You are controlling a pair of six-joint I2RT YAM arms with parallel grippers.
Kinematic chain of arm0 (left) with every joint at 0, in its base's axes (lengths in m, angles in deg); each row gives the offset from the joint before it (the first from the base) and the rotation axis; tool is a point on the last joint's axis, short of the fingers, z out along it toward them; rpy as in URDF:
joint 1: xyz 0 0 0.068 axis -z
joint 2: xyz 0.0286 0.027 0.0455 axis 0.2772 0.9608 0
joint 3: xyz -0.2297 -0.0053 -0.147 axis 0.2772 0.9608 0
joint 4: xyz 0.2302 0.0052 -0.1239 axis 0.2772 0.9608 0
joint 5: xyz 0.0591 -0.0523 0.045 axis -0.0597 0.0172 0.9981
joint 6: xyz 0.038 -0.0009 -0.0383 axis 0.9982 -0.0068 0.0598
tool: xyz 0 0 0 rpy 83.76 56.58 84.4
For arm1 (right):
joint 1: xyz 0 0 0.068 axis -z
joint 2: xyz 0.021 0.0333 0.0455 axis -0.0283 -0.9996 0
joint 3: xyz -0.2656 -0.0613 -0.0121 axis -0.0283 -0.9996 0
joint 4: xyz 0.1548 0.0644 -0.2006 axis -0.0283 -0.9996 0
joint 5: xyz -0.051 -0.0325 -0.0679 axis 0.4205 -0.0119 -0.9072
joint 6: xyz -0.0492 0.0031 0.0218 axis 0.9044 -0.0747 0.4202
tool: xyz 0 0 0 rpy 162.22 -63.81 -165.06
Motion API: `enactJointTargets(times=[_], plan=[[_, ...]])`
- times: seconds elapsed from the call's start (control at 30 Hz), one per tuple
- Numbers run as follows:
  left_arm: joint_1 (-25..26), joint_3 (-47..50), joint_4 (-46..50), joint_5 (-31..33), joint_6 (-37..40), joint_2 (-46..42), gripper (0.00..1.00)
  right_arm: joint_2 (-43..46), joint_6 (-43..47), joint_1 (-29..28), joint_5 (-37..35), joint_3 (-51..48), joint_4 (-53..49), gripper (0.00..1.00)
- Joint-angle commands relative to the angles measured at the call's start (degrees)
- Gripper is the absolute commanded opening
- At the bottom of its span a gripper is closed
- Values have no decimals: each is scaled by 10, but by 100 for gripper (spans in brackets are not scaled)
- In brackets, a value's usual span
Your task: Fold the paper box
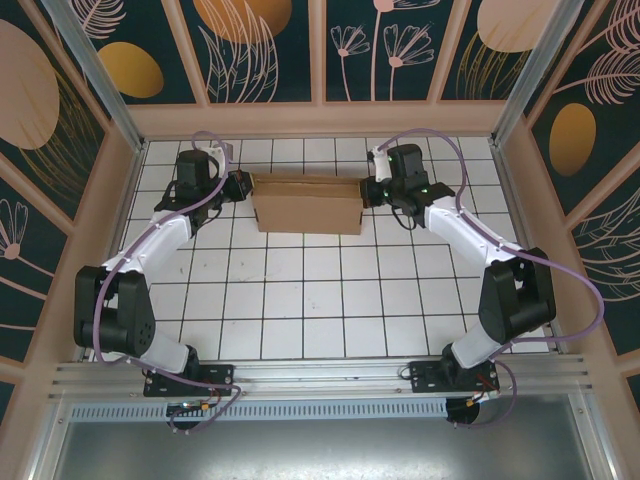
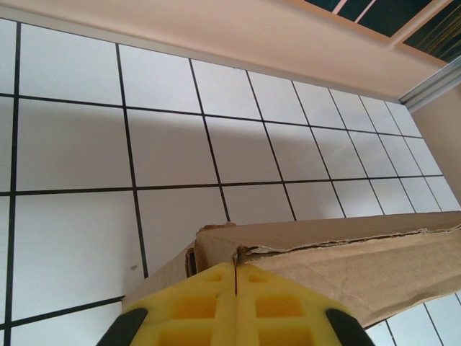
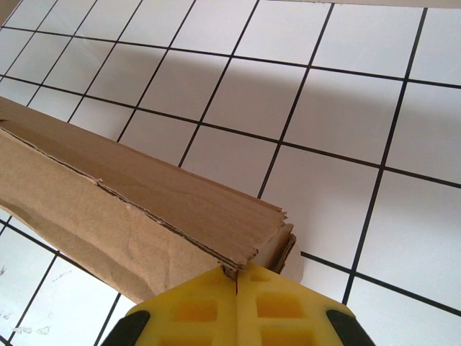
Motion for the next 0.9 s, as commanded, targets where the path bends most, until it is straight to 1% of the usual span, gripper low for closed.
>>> enactJointTargets(times=[0.0, 0.27, 0.53, 0.73, 0.87], plan=[[-1, -8, 31, 35, 23, -9, 0, 1, 10, -4, -7, -19, -43, 0], [-1, -7, 40, 64, 44, -14, 0, -1, 14, -5, -8, -13, -51, 0], [-1, -7, 42, 76, 63, -18, 0, -4, 19, -7, -12, -9, -60, 0], [6, 22, 35, 96, 79, -23, 0, -4, 27, -13, -20, -13, -64, 0], [10, 44, 25, 100, 72, -29, 0, -5, 23, -18, -21, -16, -62, 0]])
